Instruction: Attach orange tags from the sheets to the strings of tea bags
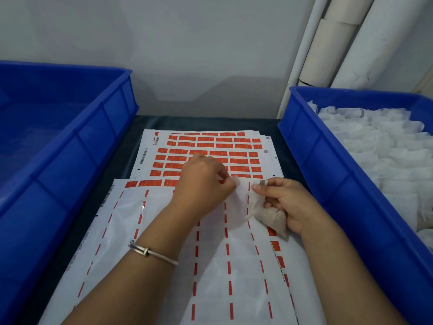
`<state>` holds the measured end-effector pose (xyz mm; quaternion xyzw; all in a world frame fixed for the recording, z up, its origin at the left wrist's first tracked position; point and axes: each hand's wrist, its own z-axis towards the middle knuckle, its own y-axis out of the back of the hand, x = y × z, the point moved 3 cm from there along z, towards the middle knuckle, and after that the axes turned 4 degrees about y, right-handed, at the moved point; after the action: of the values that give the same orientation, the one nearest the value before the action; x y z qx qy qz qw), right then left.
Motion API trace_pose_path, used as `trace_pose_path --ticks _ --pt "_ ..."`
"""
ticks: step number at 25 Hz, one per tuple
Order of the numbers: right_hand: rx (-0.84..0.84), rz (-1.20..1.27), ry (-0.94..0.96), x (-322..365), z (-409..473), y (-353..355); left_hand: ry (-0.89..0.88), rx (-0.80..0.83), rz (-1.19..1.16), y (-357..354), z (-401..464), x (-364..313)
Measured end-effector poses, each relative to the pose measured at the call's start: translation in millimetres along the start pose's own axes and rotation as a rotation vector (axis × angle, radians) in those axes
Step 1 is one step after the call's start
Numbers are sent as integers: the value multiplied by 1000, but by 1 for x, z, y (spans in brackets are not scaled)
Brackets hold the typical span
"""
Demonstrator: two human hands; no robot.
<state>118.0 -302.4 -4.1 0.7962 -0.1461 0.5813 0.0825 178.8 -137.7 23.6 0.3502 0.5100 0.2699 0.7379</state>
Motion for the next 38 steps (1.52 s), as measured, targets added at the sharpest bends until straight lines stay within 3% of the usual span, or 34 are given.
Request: trace_pose_path --ticks 7,10,12,25,38 --pt "-76 -67 32 1 -4 0 343 82 -181 26 1 19" --pt "-196 -312 120 6 -7 0 429 89 -266 32 -16 32" --pt "-239 -432 158 11 -9 2 421 108 -268 30 -29 38" --pt "-39 -726 370 47 -48 -1 396 96 -457 22 -54 34" --pt "-9 -684 487 67 -64 -26 488 167 -781 22 -52 42"
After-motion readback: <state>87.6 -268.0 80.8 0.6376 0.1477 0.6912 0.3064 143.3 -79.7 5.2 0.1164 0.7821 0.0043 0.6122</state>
